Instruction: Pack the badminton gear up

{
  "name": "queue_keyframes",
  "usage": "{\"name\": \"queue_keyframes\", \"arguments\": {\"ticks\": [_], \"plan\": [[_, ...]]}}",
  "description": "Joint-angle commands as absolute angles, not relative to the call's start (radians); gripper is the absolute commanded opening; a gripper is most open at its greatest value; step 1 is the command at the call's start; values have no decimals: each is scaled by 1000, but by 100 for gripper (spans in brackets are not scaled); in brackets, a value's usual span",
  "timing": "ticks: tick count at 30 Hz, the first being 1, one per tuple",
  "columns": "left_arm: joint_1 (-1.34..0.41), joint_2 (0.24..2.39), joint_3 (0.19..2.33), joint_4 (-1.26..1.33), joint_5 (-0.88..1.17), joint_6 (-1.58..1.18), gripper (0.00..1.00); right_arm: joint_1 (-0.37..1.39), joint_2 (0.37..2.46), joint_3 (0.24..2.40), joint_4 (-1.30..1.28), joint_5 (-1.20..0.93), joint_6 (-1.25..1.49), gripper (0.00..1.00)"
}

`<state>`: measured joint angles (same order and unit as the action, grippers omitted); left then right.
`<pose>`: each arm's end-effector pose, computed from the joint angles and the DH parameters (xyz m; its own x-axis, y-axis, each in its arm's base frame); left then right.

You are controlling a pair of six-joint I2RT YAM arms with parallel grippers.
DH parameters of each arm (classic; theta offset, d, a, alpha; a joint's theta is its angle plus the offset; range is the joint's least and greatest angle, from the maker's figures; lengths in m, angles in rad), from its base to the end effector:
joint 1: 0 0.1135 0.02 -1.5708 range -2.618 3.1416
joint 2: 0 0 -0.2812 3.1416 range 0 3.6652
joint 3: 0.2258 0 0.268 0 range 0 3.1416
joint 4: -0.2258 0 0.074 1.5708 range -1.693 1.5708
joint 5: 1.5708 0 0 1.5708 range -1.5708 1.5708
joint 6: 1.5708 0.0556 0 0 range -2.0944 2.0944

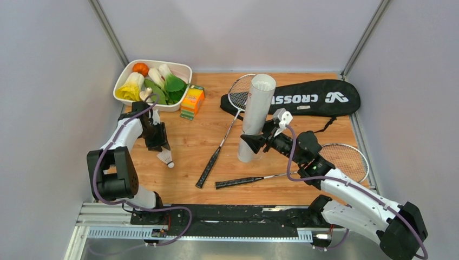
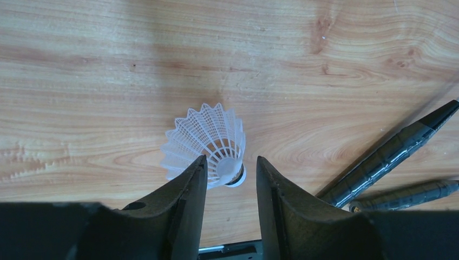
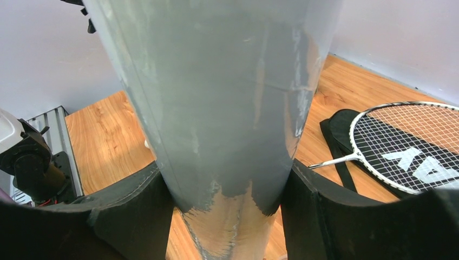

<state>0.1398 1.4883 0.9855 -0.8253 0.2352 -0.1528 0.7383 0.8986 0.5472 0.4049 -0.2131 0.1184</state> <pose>0.2844 0.0269 0.1961 -0.9378 -0.2814 -0.2031 -0.2254 0.9389 -0.2602 0.1688 0.1695 0.3068 -0.0569 0.1043 -0.9929 -0.8130 0.5724 0.1067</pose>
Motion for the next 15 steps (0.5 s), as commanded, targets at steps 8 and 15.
{"name": "queue_keyframes", "arguments": {"ticks": [8, 15], "plan": [[136, 1550, 984, -820, 314, -162, 40, 743, 828, 591, 441, -169, 120, 52], [137, 1528, 993, -844, 313, -168, 13, 742, 823, 585, 438, -162, 116, 52]]}}
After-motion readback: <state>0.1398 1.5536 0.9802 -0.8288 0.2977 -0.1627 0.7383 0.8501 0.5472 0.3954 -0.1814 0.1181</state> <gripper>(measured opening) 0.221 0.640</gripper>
